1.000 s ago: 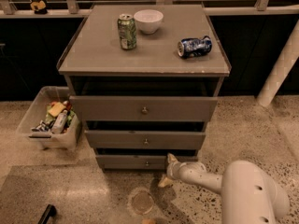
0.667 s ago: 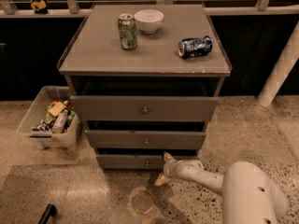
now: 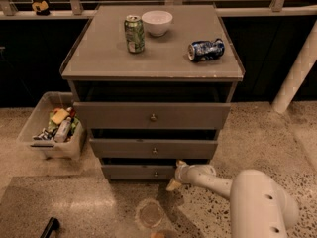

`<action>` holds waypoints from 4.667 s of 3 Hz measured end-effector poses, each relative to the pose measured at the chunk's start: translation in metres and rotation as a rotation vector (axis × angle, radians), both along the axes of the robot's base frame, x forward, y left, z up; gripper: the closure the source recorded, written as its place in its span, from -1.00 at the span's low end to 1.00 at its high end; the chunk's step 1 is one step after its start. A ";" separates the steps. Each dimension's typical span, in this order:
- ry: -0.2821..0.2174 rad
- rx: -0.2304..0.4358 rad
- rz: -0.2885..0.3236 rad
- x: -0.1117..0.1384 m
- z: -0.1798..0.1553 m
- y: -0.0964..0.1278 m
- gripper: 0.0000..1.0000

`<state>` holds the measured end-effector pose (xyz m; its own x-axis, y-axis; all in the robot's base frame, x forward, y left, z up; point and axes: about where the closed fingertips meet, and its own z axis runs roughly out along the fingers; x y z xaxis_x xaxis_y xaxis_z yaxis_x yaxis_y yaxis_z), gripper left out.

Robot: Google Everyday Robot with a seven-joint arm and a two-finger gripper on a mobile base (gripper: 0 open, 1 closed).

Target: Open bottom drawer

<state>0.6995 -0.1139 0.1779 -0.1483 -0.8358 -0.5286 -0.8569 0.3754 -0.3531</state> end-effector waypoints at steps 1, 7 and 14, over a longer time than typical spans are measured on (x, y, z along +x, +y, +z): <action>-0.009 -0.085 -0.026 0.042 -0.009 -0.018 -1.00; -0.017 -0.079 -0.048 0.023 -0.022 -0.026 0.28; 0.014 -0.103 -0.053 -0.001 -0.019 -0.038 1.00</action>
Offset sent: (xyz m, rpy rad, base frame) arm 0.0403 -0.0160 -0.0068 -0.0764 -0.0080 -0.0225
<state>0.6986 -0.1519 0.1588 -0.2005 -0.8762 -0.4382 -0.8420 0.3828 -0.3801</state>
